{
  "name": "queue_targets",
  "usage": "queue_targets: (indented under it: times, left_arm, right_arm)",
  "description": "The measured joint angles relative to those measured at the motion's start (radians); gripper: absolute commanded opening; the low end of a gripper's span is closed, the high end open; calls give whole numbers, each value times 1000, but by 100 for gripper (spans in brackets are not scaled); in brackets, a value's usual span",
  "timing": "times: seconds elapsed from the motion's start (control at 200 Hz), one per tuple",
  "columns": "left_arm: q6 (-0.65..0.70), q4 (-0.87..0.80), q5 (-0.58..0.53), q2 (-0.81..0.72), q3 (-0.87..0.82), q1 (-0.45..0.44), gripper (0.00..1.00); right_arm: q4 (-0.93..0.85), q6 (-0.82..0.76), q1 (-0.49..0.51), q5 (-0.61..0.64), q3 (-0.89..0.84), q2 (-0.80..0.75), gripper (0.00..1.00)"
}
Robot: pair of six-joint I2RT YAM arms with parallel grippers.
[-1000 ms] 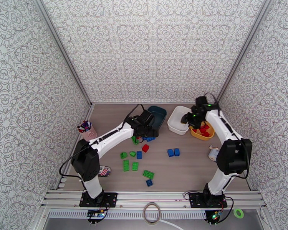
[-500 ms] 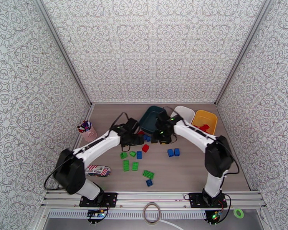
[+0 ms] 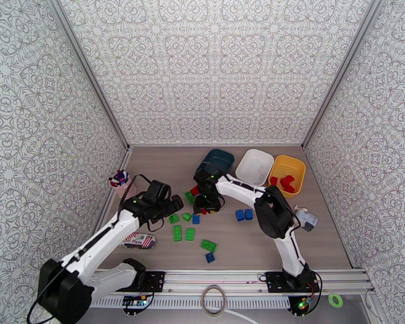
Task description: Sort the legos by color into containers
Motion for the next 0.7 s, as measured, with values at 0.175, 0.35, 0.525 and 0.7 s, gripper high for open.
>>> queue_targets:
  times: [0.175,0.35,0.525,0.7]
  left_arm:
    - [0,-19,0,-17,-9,11,93]
    - [0,-24,0,-17,-9,12,94]
    - [1,-24,9,-17,-9,14,94]
    - [1,-24,23,-17,-9,17,94]
  right_arm:
    - [-29,14,1,34,61,50,64]
    - [-69,21,1,70,160,118,63]
    - [-119,21,2,117,278,187,59]
    - [-166,21,3,160,355,235,53]
